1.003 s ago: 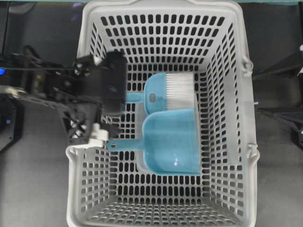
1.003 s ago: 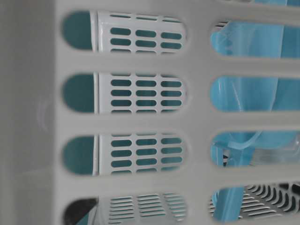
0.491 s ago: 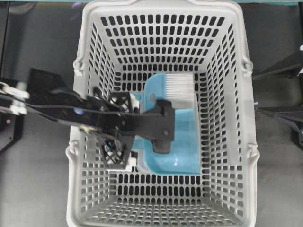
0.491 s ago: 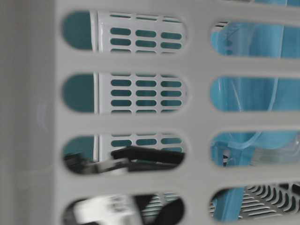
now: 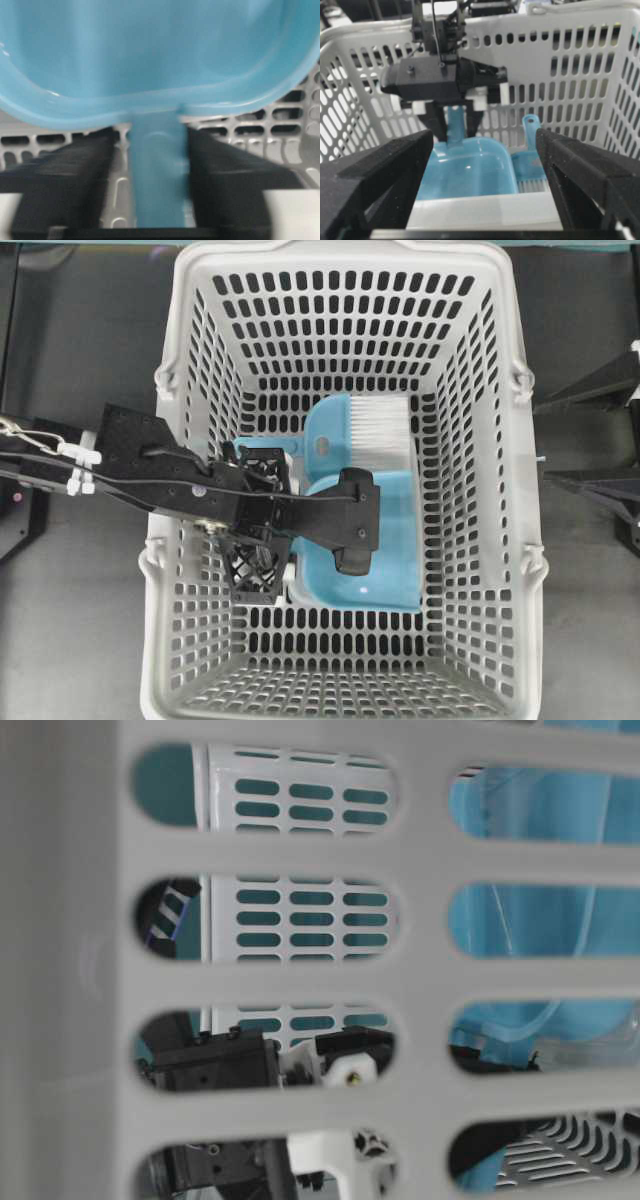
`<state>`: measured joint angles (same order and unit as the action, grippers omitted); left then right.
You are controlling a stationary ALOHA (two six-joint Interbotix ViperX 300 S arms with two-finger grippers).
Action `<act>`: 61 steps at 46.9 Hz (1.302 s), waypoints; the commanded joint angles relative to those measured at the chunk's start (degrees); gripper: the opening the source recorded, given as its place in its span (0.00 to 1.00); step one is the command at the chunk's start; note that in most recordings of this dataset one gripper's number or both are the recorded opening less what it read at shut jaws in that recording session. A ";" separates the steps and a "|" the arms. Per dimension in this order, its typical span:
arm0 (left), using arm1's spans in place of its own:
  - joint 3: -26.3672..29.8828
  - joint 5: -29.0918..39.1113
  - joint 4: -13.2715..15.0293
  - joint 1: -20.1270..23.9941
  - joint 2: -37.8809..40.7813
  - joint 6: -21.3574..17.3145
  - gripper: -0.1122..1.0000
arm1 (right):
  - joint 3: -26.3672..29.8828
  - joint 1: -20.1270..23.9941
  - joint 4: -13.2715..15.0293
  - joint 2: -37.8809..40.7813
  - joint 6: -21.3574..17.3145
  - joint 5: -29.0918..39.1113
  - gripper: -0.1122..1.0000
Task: Pick up the dustpan from the shopping basket with the left arm.
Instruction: 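Close the left gripper on the dustpan handle and lift it up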
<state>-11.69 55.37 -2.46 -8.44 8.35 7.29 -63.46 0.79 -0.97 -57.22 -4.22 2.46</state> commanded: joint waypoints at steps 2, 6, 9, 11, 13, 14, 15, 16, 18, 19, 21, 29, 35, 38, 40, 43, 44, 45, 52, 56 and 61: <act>1.76 -0.18 -0.09 -0.26 -2.20 -0.09 0.34 | 0.53 0.44 -0.18 0.35 -0.09 -0.62 0.81; 2.46 -0.18 -0.18 -0.18 -3.60 0.00 0.35 | 0.35 0.44 -0.18 0.26 -0.09 -0.62 0.81; 3.16 -0.18 -0.18 -0.09 -5.10 0.09 0.35 | 0.18 0.44 -0.26 0.26 -0.09 -0.62 0.81; 3.43 -0.18 -0.09 0.00 -6.15 0.18 0.35 | 0.09 0.44 -0.18 0.18 -0.09 -0.62 0.81; 3.69 -0.18 -0.18 0.09 -7.21 0.18 0.35 | 0.00 0.44 -0.18 0.09 -0.09 -0.62 0.81; 3.78 -0.26 -0.18 0.09 -7.73 0.18 0.35 | -0.09 0.44 -0.26 0.09 -0.09 -0.62 0.81; 3.78 -0.35 -0.18 0.09 -8.35 0.18 0.35 | -0.09 0.44 -0.18 0.00 -0.09 -0.62 0.81; 3.78 -0.35 -0.09 0.18 -8.96 0.18 0.35 | -0.09 0.44 -0.18 0.00 -0.09 -0.62 0.81; 3.78 -0.44 -0.09 0.18 -10.20 0.18 0.35 | -0.18 0.53 -0.18 -0.18 -0.09 -0.62 0.81; 3.78 -0.44 -0.18 0.35 -10.90 0.18 0.35 | -0.26 0.44 -0.18 -0.26 -0.09 -0.62 0.81; 3.78 -0.44 -0.18 0.44 -12.66 0.18 0.35 | -0.44 0.44 -0.18 -0.53 -0.09 -0.62 0.81; 3.69 -0.79 -0.18 1.58 -18.37 0.18 0.35 | -0.97 0.44 -0.26 -1.58 -0.18 -0.62 0.81; 3.25 -1.14 -0.18 2.29 -21.36 0.18 0.35 | -1.23 0.44 -0.35 -2.20 -0.18 -0.62 0.81; 3.16 -1.23 -0.18 2.37 -21.80 0.18 0.35 | -1.32 0.53 -0.35 -2.37 -0.18 -0.62 0.81; 3.25 -1.23 -0.09 2.46 -21.71 0.18 0.35 | -1.32 0.44 -0.35 -2.46 -0.18 -0.62 0.81; 3.43 -1.32 -0.18 2.46 -21.62 0.09 0.35 | -1.41 0.44 -0.35 -2.46 -0.18 -0.62 0.81; 3.43 -1.32 -0.18 2.46 -21.53 0.00 0.35 | -1.41 0.44 -0.44 -2.46 -0.18 -0.62 0.81; 3.52 -1.49 -0.18 2.46 -21.53 -0.09 0.35 | -1.41 0.44 -0.35 -2.46 -0.18 -0.62 0.81; 3.16 -3.60 -0.18 2.46 -21.71 -0.09 0.35 | -1.58 0.44 -0.44 -2.46 -0.18 -0.62 0.81; 2.90 -4.66 -0.18 2.46 -21.80 -0.18 0.35 | -1.58 0.44 -0.35 -2.46 -0.18 -0.62 0.81; 2.81 -4.83 -0.18 2.46 -21.80 -0.18 0.35 | -1.67 0.44 -0.44 -2.55 -0.18 -0.62 0.81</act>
